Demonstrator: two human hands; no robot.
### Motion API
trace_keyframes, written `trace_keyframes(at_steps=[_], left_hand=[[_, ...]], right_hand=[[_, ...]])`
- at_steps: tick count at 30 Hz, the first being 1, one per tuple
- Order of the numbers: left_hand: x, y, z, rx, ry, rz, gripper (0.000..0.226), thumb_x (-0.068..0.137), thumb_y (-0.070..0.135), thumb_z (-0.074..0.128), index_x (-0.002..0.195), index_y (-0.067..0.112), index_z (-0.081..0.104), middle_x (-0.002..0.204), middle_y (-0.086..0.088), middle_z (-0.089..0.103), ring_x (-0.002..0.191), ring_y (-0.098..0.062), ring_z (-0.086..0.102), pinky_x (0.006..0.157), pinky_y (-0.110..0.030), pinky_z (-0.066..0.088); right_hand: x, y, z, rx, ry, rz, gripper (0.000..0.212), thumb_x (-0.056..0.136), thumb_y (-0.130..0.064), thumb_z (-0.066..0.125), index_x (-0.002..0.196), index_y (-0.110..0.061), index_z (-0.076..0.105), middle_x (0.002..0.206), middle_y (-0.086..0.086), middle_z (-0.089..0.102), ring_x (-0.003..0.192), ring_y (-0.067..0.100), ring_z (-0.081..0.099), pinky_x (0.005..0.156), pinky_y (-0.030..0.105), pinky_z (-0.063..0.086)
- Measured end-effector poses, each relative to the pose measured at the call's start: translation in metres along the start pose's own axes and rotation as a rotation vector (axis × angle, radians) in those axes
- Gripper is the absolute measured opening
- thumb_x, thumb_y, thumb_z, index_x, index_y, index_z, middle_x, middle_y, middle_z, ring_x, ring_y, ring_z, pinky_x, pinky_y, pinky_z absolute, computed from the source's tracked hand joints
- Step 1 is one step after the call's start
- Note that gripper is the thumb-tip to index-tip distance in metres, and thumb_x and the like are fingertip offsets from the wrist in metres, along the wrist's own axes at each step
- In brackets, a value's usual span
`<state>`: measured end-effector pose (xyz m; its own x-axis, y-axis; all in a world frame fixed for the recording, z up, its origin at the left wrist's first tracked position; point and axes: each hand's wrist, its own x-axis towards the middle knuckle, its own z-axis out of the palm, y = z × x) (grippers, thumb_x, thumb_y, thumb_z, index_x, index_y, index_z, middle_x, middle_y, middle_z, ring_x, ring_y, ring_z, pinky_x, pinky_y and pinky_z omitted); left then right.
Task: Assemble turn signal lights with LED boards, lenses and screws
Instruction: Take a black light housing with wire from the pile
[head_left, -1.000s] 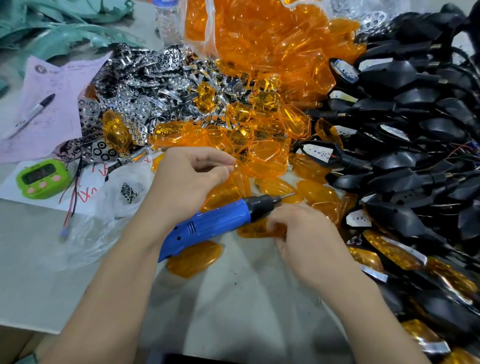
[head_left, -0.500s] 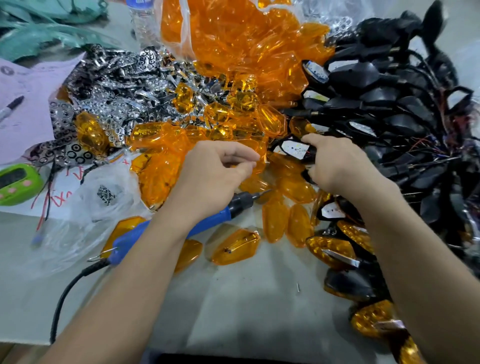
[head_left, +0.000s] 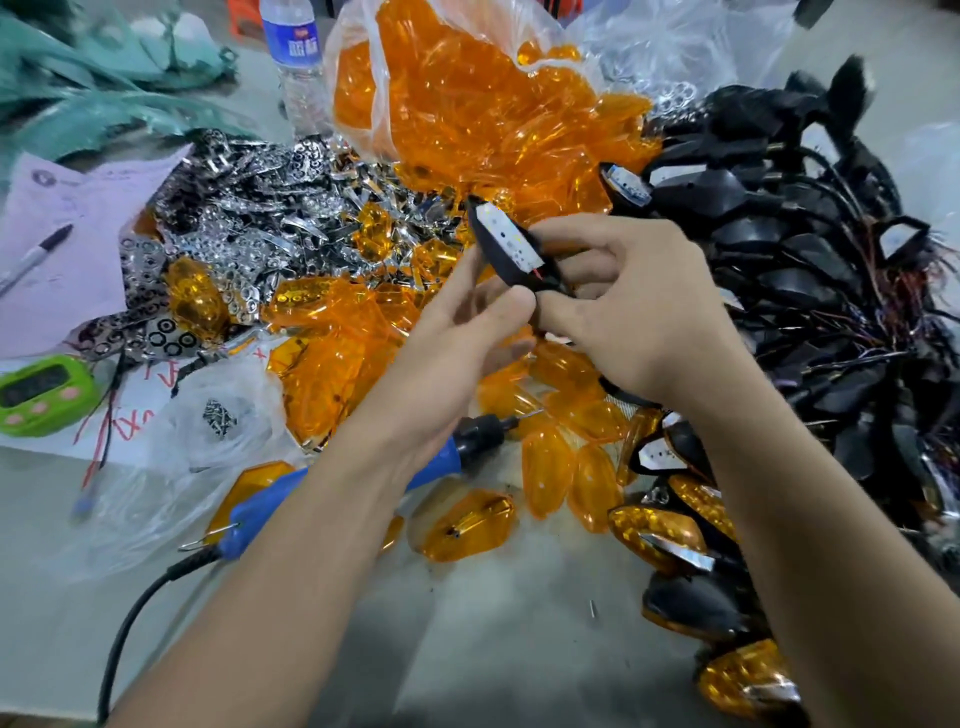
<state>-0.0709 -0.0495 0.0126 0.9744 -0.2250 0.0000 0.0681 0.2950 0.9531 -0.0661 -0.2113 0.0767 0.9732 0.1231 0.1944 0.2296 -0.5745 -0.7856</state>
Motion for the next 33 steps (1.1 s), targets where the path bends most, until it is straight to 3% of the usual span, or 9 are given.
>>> trace_keyframes(at_steps=[4,7,9,11,14,20,25,29,33], left_hand=[[-0.004,0.016,-0.007,-0.392,-0.1,0.031,0.058,0.094,0.013,0.055,0.152,0.011,0.048,0.136,-0.019,0.064,0.123,-0.031,0.062,0.1,-0.04,0.055],[-0.011,0.015,-0.021,-0.549,-0.148,-0.028,0.074,0.088,0.018,0.059,0.158,0.009,0.038,0.147,-0.023,0.056,0.133,-0.037,0.055,0.118,-0.056,0.039],[-0.015,0.01,-0.028,-0.57,-0.156,-0.059,0.072,0.091,0.025,0.055,0.159,0.009,0.036,0.149,-0.021,0.053,0.13,-0.039,0.053,0.11,-0.058,0.045],[-0.019,0.005,-0.032,-0.547,-0.163,-0.066,0.056,0.103,0.029,0.041,0.156,0.013,0.043,0.143,-0.016,0.059,0.123,-0.033,0.059,0.101,-0.051,0.05],[-0.025,-0.002,-0.037,-0.554,-0.191,-0.088,0.048,0.107,0.031,0.04,0.152,0.017,0.049,0.137,-0.014,0.063,0.121,-0.029,0.063,0.102,-0.051,0.051],[-0.034,-0.006,-0.037,-0.583,-0.253,-0.083,0.051,0.101,0.017,0.055,0.152,0.014,0.051,0.134,-0.021,0.066,0.114,-0.029,0.07,0.082,-0.037,0.063],[-0.037,-0.011,-0.032,-0.56,-0.171,-0.133,0.054,0.092,0.018,0.064,0.146,0.017,0.059,0.131,-0.018,0.068,0.115,-0.034,0.069,0.075,-0.036,0.063],[-0.039,-0.009,-0.028,-0.473,-0.111,-0.151,0.053,0.089,0.022,0.065,0.141,0.012,0.063,0.124,-0.018,0.072,0.097,-0.026,0.075,0.068,-0.034,0.063],[-0.042,-0.005,-0.026,-0.457,-0.144,-0.179,0.047,0.093,0.022,0.061,0.137,0.007,0.056,0.103,-0.011,0.074,0.083,-0.023,0.075,0.067,-0.033,0.062]], right_hand=[[-0.024,-0.029,0.029,0.031,0.15,-0.011,0.039,0.084,-0.026,0.077,0.12,-0.04,0.07,0.072,-0.017,0.074,0.06,0.003,0.068,0.062,0.022,0.055],[-0.049,-0.036,0.048,0.11,0.186,0.04,0.061,0.082,-0.028,0.08,0.138,-0.042,0.059,0.075,-0.015,0.074,0.061,0.005,0.07,0.064,0.021,0.056],[-0.064,-0.034,0.058,0.163,0.176,0.098,0.068,0.082,-0.029,0.083,0.14,-0.047,0.053,0.081,-0.014,0.075,0.063,0.008,0.071,0.066,0.022,0.058],[-0.075,-0.029,0.068,0.162,0.158,0.147,0.055,0.082,-0.029,0.084,0.123,-0.05,0.055,0.081,-0.014,0.075,0.063,0.008,0.071,0.067,0.027,0.06],[-0.085,-0.022,0.075,0.149,0.116,0.196,0.034,0.083,-0.038,0.081,0.102,-0.044,0.054,0.082,-0.021,0.075,0.068,0.004,0.073,0.069,0.035,0.062],[-0.073,-0.016,0.062,-0.038,0.406,0.052,0.003,0.088,-0.037,0.073,0.088,-0.035,0.07,0.081,-0.022,0.071,0.081,0.005,0.069,0.071,0.026,0.054],[-0.064,-0.015,0.068,-0.087,0.404,0.027,0.013,0.084,-0.034,0.081,0.095,-0.037,0.075,0.081,-0.038,0.055,0.087,0.007,0.062,0.074,0.024,0.052],[-0.057,-0.008,0.064,-0.056,0.324,-0.006,0.035,0.085,-0.023,0.081,0.115,-0.04,0.074,0.098,-0.05,0.052,0.095,0.004,0.06,0.079,0.012,0.051],[-0.041,-0.002,0.053,0.222,0.177,0.122,0.058,0.078,-0.01,0.081,0.129,-0.038,0.07,0.103,-0.02,0.071,0.079,0.005,0.064,0.058,0.029,0.061]])
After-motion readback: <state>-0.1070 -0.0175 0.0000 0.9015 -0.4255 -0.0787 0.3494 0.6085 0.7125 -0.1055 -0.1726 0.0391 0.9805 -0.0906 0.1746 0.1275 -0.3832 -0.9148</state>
